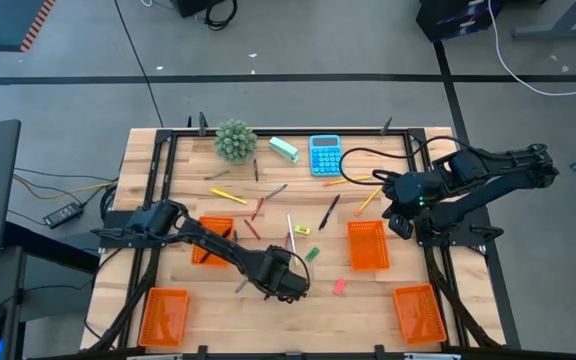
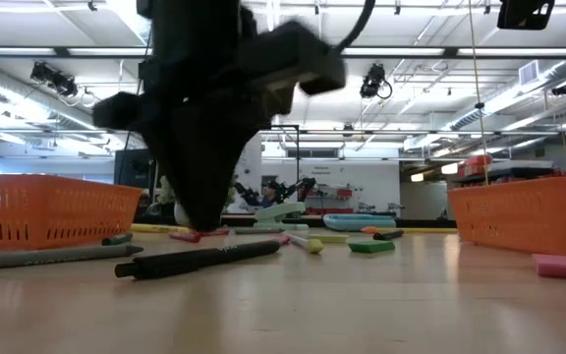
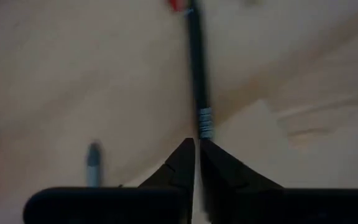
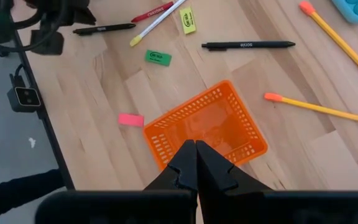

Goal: Sort crayons/erasers/pens/pencils in bins
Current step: Put the bottom black pen into the top left orange basket

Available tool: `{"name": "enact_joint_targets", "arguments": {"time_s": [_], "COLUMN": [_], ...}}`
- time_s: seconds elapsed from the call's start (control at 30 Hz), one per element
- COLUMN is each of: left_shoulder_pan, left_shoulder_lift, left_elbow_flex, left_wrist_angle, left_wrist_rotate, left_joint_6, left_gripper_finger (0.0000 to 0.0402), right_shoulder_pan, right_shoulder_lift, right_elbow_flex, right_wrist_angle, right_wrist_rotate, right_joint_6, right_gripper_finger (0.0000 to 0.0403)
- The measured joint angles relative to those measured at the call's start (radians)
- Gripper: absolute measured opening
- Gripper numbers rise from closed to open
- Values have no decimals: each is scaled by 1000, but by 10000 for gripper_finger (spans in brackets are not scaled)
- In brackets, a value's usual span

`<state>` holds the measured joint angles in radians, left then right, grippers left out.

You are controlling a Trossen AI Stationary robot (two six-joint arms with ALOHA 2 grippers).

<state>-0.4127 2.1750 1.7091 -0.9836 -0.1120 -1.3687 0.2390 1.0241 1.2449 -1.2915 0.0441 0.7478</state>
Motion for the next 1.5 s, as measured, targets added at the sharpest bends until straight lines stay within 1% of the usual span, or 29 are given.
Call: {"name": "enact_joint_targets", "arguments": {"time_s": [0.1, 0.23, 0.3, 0.4, 0.63, 0.8, 0.97, 1.1, 1.3, 1.5], "left_shoulder_pan": [-8, -9, -9, -9, -1, 6, 11, 12, 12, 19], "left_shoulder_lift": [0, 3, 8, 16, 22, 22, 39, 66, 77, 79], "left_elbow_flex": [5, 5, 5, 6, 5, 5, 4, 7, 9, 8], "left_wrist_angle": [0, 53, 85, 94, 68, 39, 43, 74, 73, 48], "left_wrist_rotate": [-44, -48, -48, -46, -41, -41, -37, -7, 6, 5], "left_joint_6": [1, 48, 75, 74, 71, 71, 88, 106, 98, 102], "left_gripper_finger": [18, 17, 26, 48, 98, 114, 117, 117, 117, 97], "right_shoulder_pan": [0, 0, 0, 0, 0, 0, 0, 0, 0, -1], "right_shoulder_lift": [0, 0, 0, 0, 0, 0, 0, 0, 0, 0], "right_elbow_flex": [0, 0, 0, 0, 0, 0, 0, 0, 0, 0], "right_wrist_angle": [0, 0, 0, 0, 0, 0, 0, -1, -2, -2], "right_wrist_rotate": [2, 6, 7, 8, 8, 8, 8, 8, 8, 8], "right_joint_6": [-14, -26, -26, -26, -40, -49, -71, -79, -84, -102], "right_gripper_finger": [6, 6, 6, 6, 6, 6, 6, 6, 6, 6]}}
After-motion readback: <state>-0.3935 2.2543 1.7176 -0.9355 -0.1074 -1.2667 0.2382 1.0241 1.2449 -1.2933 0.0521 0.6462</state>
